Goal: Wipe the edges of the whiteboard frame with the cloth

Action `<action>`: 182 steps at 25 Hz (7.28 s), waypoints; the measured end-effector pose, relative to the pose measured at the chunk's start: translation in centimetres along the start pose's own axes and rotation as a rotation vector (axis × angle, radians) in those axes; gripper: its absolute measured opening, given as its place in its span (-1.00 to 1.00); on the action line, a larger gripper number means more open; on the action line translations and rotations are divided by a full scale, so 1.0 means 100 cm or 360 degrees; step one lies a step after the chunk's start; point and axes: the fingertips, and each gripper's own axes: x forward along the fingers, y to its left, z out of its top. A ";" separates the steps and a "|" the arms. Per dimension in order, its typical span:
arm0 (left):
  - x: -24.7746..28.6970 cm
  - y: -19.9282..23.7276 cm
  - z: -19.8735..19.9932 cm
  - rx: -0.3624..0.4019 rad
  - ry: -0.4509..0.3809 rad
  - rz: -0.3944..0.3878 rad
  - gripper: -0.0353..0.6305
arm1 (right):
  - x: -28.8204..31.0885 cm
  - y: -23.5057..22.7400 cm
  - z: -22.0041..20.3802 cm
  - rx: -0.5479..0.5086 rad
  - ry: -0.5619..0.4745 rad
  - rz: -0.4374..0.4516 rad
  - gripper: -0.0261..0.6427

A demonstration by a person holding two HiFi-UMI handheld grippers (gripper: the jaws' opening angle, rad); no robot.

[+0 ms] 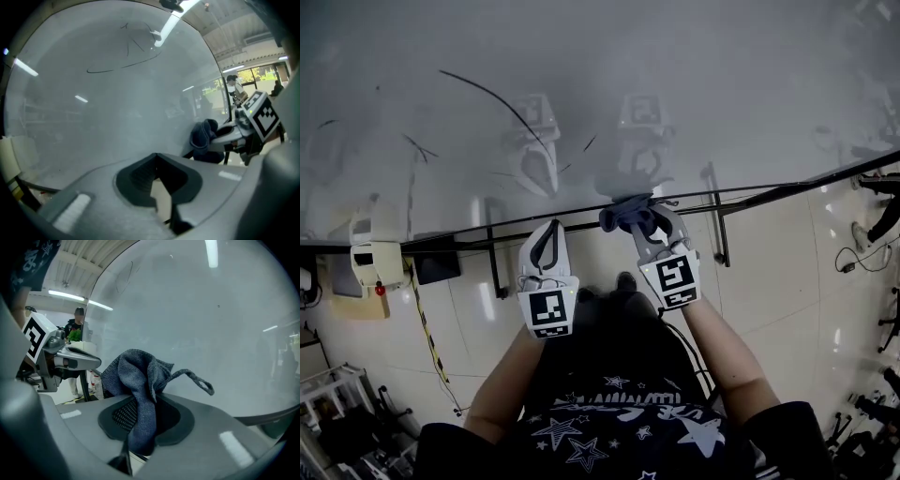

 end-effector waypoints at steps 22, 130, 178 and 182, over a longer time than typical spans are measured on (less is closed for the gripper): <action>-0.051 0.137 -0.045 -0.0012 -0.0016 -0.0008 -0.88 | 0.077 0.129 0.028 -0.0018 0.0032 -0.0029 -0.69; -0.220 0.530 -0.001 0.0021 -0.0520 0.0039 -0.88 | 0.238 0.552 0.337 -0.1468 -0.0303 0.0022 -0.69; -0.346 0.617 0.483 0.0672 -0.1590 0.0286 -0.88 | 0.085 0.523 0.777 -0.0922 -0.1303 -0.0165 -0.67; -0.355 0.624 0.514 0.0729 -0.1613 0.0336 -0.88 | 0.071 0.532 0.814 -0.1018 -0.1334 -0.0252 -0.67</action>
